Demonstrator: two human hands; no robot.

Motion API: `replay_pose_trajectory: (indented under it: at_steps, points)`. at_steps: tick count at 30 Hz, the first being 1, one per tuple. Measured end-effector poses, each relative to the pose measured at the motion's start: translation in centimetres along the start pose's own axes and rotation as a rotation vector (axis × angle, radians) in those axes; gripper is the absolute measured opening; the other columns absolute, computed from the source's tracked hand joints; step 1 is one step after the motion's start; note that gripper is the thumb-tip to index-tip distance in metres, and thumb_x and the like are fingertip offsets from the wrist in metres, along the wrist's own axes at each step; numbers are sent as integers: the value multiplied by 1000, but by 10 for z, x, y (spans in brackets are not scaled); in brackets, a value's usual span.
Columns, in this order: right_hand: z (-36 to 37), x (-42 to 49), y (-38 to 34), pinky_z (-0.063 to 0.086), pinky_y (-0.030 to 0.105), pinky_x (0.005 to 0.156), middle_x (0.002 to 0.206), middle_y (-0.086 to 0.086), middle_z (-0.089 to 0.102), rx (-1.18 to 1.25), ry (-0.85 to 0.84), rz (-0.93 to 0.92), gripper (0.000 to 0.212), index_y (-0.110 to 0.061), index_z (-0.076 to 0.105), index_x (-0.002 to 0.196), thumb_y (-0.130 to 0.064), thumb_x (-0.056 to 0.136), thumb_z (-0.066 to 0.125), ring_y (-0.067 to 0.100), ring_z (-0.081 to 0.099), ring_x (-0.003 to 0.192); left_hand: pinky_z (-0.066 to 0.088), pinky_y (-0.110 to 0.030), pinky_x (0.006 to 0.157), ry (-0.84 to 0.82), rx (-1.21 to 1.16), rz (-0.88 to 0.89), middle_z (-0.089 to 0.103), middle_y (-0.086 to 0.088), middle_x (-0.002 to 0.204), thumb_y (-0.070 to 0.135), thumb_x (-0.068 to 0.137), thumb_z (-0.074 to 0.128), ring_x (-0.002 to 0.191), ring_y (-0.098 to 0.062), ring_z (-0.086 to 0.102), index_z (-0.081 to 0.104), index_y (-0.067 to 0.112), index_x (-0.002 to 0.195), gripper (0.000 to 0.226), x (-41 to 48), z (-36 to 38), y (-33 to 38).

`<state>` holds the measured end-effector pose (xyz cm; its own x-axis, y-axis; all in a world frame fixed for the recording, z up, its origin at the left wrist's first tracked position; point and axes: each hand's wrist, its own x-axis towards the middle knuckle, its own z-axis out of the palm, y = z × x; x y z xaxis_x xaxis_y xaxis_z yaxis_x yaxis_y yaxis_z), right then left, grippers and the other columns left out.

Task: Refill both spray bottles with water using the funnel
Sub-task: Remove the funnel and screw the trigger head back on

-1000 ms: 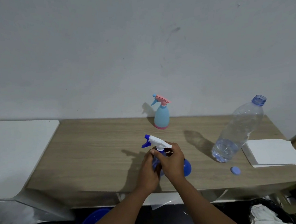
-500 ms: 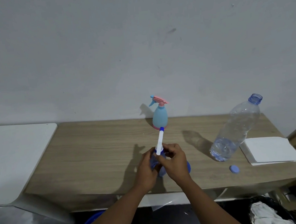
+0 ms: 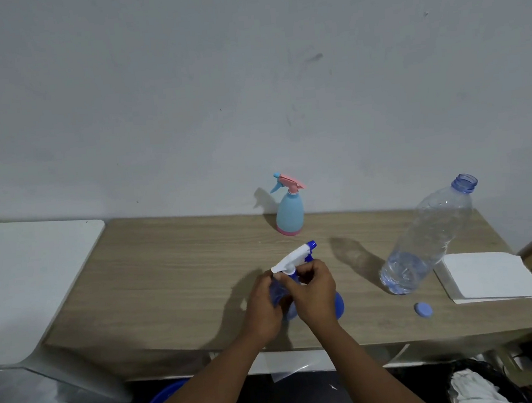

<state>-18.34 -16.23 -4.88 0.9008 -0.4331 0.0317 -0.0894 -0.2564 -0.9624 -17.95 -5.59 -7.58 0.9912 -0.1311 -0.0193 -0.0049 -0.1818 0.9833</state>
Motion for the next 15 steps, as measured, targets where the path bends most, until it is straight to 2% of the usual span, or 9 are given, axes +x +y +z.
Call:
replay_pose_trajectory:
  at_steps: [2,4,7,9,10,12,14,15]
  points:
    - [-3,-3,6,51,19,75,90,-3,66,-12,-22,-6,37,-17,63,95,-20,70,90,6,64,82,54,-15,71,7,-12,6,68,1,105,-13,94,49,93,-1,69,54,10,114,31,-4,1,-1]
    - [-7,-5,9,50,16,76,96,-3,63,-47,-70,-50,36,-23,65,105,-19,76,85,2,63,87,54,-18,76,-1,2,38,69,-5,110,-12,94,52,99,-9,70,56,11,116,32,-4,2,-1]
    - [-4,-3,8,45,9,72,95,3,61,-103,-76,-68,19,-18,68,96,-15,81,79,0,60,83,52,-17,77,67,137,83,65,-9,111,-5,97,50,95,-11,67,57,6,117,23,0,3,-4]
    - [0,0,4,44,6,70,93,2,61,-98,-23,-29,22,-15,63,89,-14,79,82,3,60,80,52,-20,77,62,179,78,67,-13,103,7,101,46,90,-15,67,62,6,108,18,-1,3,-5]
    - [1,0,2,45,7,69,92,1,62,-77,-8,-4,24,-16,61,88,-14,77,83,4,61,79,53,-24,74,89,241,98,69,-13,98,11,102,42,85,-15,68,65,7,102,22,-2,3,-4]
    - [0,1,2,47,11,69,94,0,62,-56,-21,17,28,-17,62,89,-16,75,86,5,63,81,56,-25,74,103,268,92,71,-9,97,8,102,43,87,-15,70,64,13,99,21,-2,1,-10]
    - [-4,0,8,47,12,72,97,-1,61,-83,-87,-31,30,-18,65,96,-23,75,86,4,63,85,57,-27,84,76,255,109,69,-2,108,5,98,54,99,-11,69,60,21,110,21,-1,1,-10]
    - [-6,-1,10,46,11,73,98,0,60,-99,-115,-53,27,-18,66,97,-24,78,83,3,61,87,56,-24,84,50,170,82,68,2,109,2,96,56,100,-5,68,58,20,115,26,0,2,-10]
